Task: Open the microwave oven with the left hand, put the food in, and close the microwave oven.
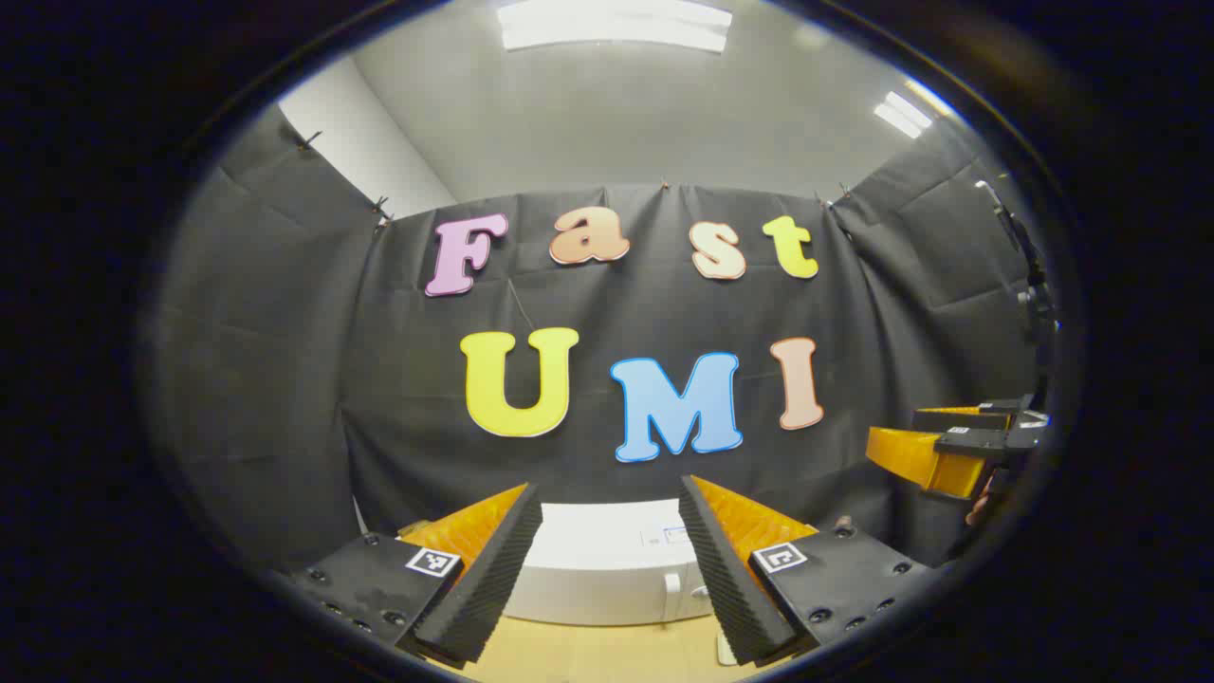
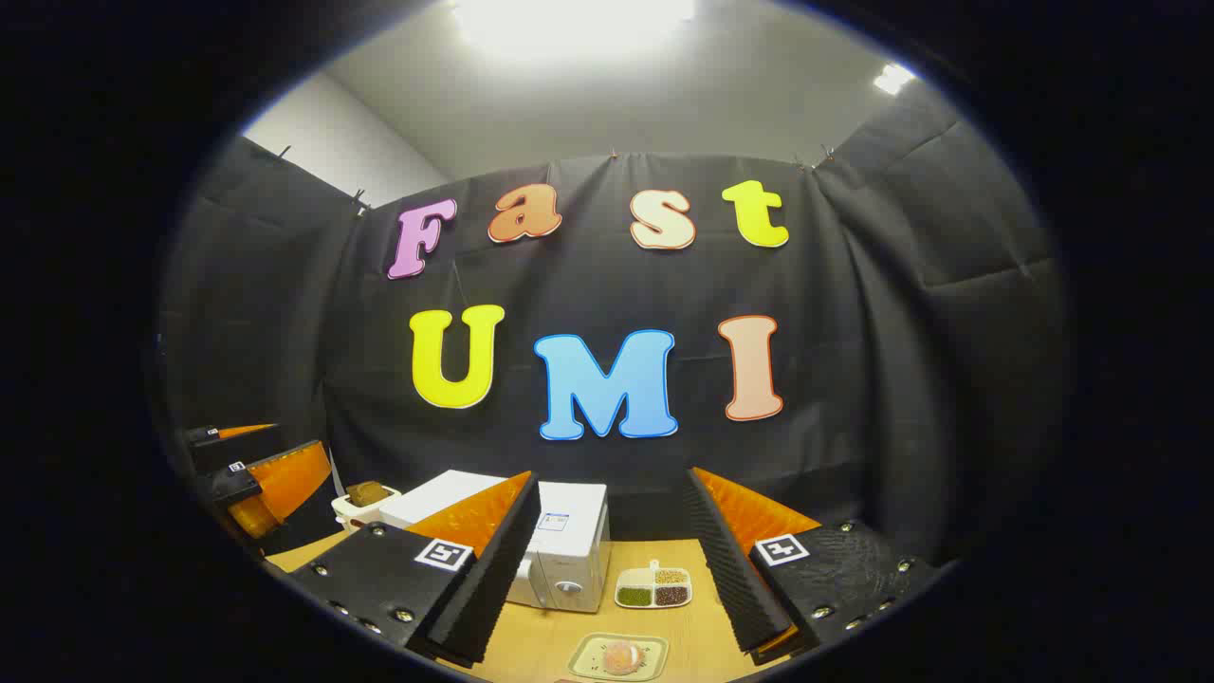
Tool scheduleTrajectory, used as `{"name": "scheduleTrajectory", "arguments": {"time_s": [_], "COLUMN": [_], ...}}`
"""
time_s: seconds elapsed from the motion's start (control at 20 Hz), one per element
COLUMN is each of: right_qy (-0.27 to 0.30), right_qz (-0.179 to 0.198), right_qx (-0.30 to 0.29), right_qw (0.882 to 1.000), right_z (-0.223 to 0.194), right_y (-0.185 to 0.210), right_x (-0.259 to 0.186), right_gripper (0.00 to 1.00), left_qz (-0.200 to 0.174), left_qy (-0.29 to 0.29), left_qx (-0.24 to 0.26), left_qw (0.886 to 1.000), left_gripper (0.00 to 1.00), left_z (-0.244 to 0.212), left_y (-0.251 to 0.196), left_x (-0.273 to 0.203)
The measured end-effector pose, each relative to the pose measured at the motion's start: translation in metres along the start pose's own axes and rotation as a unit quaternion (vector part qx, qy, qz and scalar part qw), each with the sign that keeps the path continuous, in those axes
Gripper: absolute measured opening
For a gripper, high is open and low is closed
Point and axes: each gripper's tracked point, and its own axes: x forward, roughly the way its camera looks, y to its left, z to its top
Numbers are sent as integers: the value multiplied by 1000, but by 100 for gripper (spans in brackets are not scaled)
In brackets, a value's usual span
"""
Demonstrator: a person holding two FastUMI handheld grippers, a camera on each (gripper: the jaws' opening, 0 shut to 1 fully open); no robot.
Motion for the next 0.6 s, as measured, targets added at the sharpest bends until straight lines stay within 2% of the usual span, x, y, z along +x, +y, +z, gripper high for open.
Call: {"name": "scheduleTrajectory", "arguments": {"time_s": [0.1, 0.6], "right_qy": [2, -4], "right_qz": [0, -51], "right_qx": [2, -4], "right_qw": [1000, 999], "right_z": [1, -4], "right_y": [9, 27], "right_x": [-2, 8], "right_gripper": [93, 93], "left_qz": [-2, -38], "left_qy": [-11, -20], "left_qx": [-2, -25], "left_qw": [1000, 999], "left_gripper": [96, 96], "left_z": [7, -3], "left_y": [13, 48], "left_x": [5, 27]}}
